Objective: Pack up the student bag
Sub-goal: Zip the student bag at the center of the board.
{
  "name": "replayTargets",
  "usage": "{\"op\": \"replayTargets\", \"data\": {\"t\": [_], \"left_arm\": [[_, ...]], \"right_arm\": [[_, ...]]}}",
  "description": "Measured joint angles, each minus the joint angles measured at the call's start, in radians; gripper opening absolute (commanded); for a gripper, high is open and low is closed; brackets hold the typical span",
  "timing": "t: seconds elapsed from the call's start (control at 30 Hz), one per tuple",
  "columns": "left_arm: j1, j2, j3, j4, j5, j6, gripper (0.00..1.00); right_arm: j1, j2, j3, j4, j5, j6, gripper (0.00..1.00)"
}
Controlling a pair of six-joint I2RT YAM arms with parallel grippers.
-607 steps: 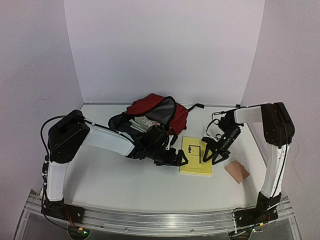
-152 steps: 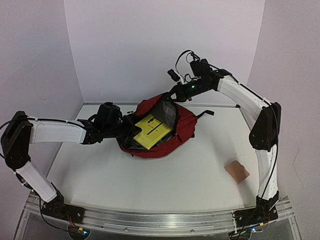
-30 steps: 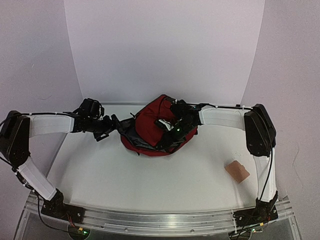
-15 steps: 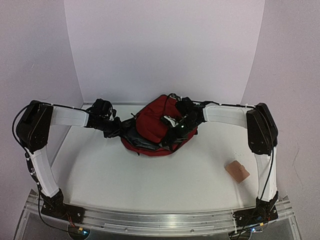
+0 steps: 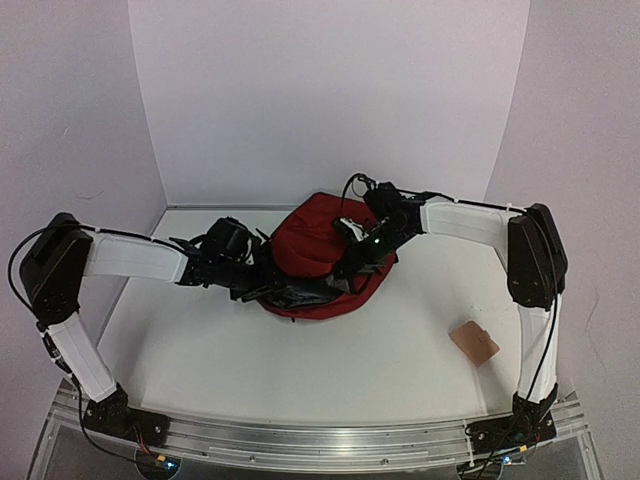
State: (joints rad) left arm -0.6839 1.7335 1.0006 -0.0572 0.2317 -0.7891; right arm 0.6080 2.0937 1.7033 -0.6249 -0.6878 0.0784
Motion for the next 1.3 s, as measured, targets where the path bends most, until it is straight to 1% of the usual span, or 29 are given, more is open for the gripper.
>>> {"op": "replayTargets", "data": {"t": [0.03, 0.07, 0.2, 0.33, 0.43, 0.47, 0.57, 0.63, 0.7, 0.77, 0.8, 0.83, 0.87, 1.03, 1.07, 1.1, 1.17, 1.23, 1.27, 1.3], "left_arm": [[0.000, -0.034, -0.002, -0.027, -0.030, -0.005, 0.67], [0.003, -0.072, -0.001, -0.052, -0.065, -0.009, 0.70], [0.051, -0.187, 0.030, -0.150, -0.172, -0.001, 0.72], [0.150, -0.188, 0.068, -0.190, -0.174, 0.011, 0.75], [0.217, -0.143, 0.076, -0.205, -0.150, 0.043, 0.74], [0.225, -0.122, 0.080, -0.206, -0.138, 0.057, 0.71], [0.220, -0.047, 0.100, -0.208, -0.084, 0.092, 0.57], [0.215, 0.006, 0.122, -0.207, -0.053, 0.115, 0.44], [0.212, 0.038, 0.133, -0.205, -0.025, 0.130, 0.23], [0.211, 0.049, 0.132, -0.200, 0.004, 0.133, 0.10], [0.209, 0.050, 0.129, -0.192, 0.017, 0.131, 0.04], [0.206, 0.050, 0.124, -0.176, 0.030, 0.121, 0.01], [0.202, 0.049, 0.117, -0.158, 0.041, 0.114, 0.00], [0.151, 0.044, 0.067, -0.085, 0.064, 0.074, 0.00], [0.136, 0.041, 0.058, -0.076, 0.065, 0.069, 0.02], [0.122, 0.031, 0.047, -0.069, 0.064, 0.061, 0.07], [0.104, 0.000, 0.024, -0.073, 0.052, 0.054, 0.29], [0.095, -0.045, 0.018, -0.111, 0.027, 0.061, 0.48], [0.093, -0.070, 0.018, -0.133, 0.009, 0.069, 0.55], [0.093, -0.098, 0.022, -0.154, -0.017, 0.084, 0.59]], "right_arm": [[-0.003, -0.003, 0.000, 0.000, 0.000, 0.000, 0.00], [-0.004, -0.005, 0.000, 0.000, 0.000, 0.000, 0.00], [-0.007, -0.006, 0.000, -0.001, -0.004, 0.001, 0.00], [-0.007, -0.006, 0.000, -0.001, -0.019, 0.006, 0.00], [-0.004, -0.006, 0.000, -0.001, -0.027, 0.011, 0.00], [-0.002, -0.006, 0.000, -0.001, -0.028, 0.012, 0.00], [0.006, -0.006, 0.003, -0.003, -0.028, 0.019, 0.00], [0.015, -0.006, 0.007, -0.004, -0.028, 0.023, 0.00], [0.024, -0.005, 0.015, -0.006, -0.028, 0.027, 0.00], [0.032, -0.003, 0.029, -0.008, -0.028, 0.031, 0.00], [0.035, -0.002, 0.037, -0.009, -0.028, 0.033, 0.00], [0.038, -0.001, 0.045, -0.009, -0.028, 0.035, 0.00], [0.041, -0.001, 0.051, -0.009, -0.029, 0.038, 0.00], [0.055, -0.001, 0.053, -0.006, -0.036, 0.044, 0.00], [0.058, -0.001, 0.046, -0.005, -0.036, 0.044, 0.00], [0.062, -0.001, 0.032, 0.000, -0.036, 0.043, 0.00], [0.072, -0.001, -0.007, 0.007, -0.036, 0.038, 0.00], [0.083, 0.006, -0.047, 0.006, -0.034, 0.032, 0.00], [0.087, 0.011, -0.062, 0.006, -0.032, 0.029, 0.00], [0.090, 0.020, -0.071, 0.009, -0.029, 0.026, 0.00]]}}
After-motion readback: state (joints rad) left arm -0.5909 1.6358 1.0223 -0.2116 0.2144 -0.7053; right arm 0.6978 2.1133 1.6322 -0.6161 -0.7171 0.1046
